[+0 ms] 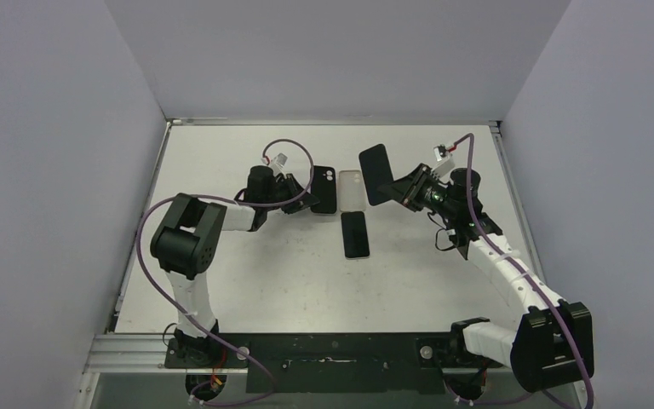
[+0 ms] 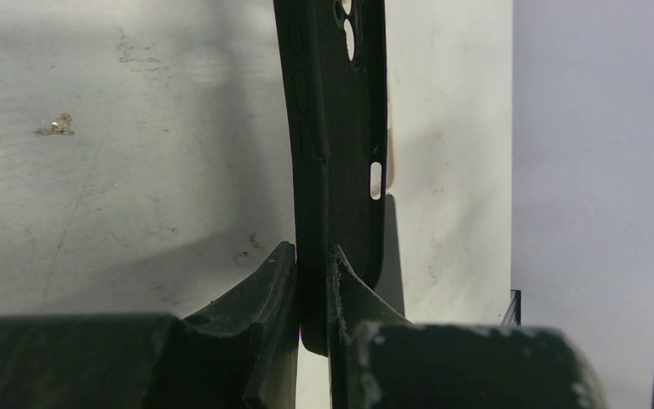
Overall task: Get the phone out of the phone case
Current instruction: Place the phone case at the center of the board.
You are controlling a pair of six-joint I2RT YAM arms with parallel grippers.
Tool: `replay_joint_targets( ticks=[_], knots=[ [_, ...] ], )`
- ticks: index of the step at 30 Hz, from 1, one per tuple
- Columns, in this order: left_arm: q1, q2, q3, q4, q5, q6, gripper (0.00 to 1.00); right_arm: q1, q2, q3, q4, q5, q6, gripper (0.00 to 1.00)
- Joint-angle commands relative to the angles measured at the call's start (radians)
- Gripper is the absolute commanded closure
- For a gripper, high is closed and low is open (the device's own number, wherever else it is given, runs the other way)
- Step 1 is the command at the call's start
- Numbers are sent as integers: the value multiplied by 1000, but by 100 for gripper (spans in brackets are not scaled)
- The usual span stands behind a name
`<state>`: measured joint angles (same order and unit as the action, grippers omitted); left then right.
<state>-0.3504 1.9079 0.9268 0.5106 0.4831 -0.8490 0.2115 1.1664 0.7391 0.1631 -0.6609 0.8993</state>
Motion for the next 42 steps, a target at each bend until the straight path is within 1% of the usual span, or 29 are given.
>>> replay_joint_targets(
  ticks=[1,6,7,10,12,15,17,20,24,28,31,35,37,42],
  knots=[
    [-1,77,74,30,-7,16,96,-13,-51,21,52,-7,-30,100],
    [1,130,109,24,-33,14,95,-27,-56,24,43,-17,-38,100],
    [1,138,114,19,-34,19,93,-29,-56,23,42,-18,-37,100],
    [-1,156,145,-24,-16,34,83,-32,-50,24,44,-24,-38,100],
    [-1,153,146,-48,-15,43,74,-32,-47,26,44,-28,-39,100],
    [2,123,124,-98,-54,69,61,-35,-44,29,46,-28,-39,100],
    [4,105,120,-139,-92,89,57,-36,-42,31,49,-28,-39,100],
    [3,92,139,-223,-156,111,55,-39,-36,32,50,-32,-38,100],
    [-15,74,151,-282,-237,136,56,-41,-28,30,63,-40,-27,100],
    [-63,65,185,-369,-340,205,63,-40,-28,23,70,-43,-22,100],
    [-106,65,219,-450,-447,265,68,-41,-28,22,72,-45,-20,100],
    [-146,54,243,-502,-570,319,74,-40,-30,22,72,-49,-19,100],
    [-158,53,252,-525,-608,326,76,-41,-31,20,72,-49,-19,100],
    [-169,58,248,-542,-624,322,88,-41,-33,14,77,-53,-11,100]
  ],
)
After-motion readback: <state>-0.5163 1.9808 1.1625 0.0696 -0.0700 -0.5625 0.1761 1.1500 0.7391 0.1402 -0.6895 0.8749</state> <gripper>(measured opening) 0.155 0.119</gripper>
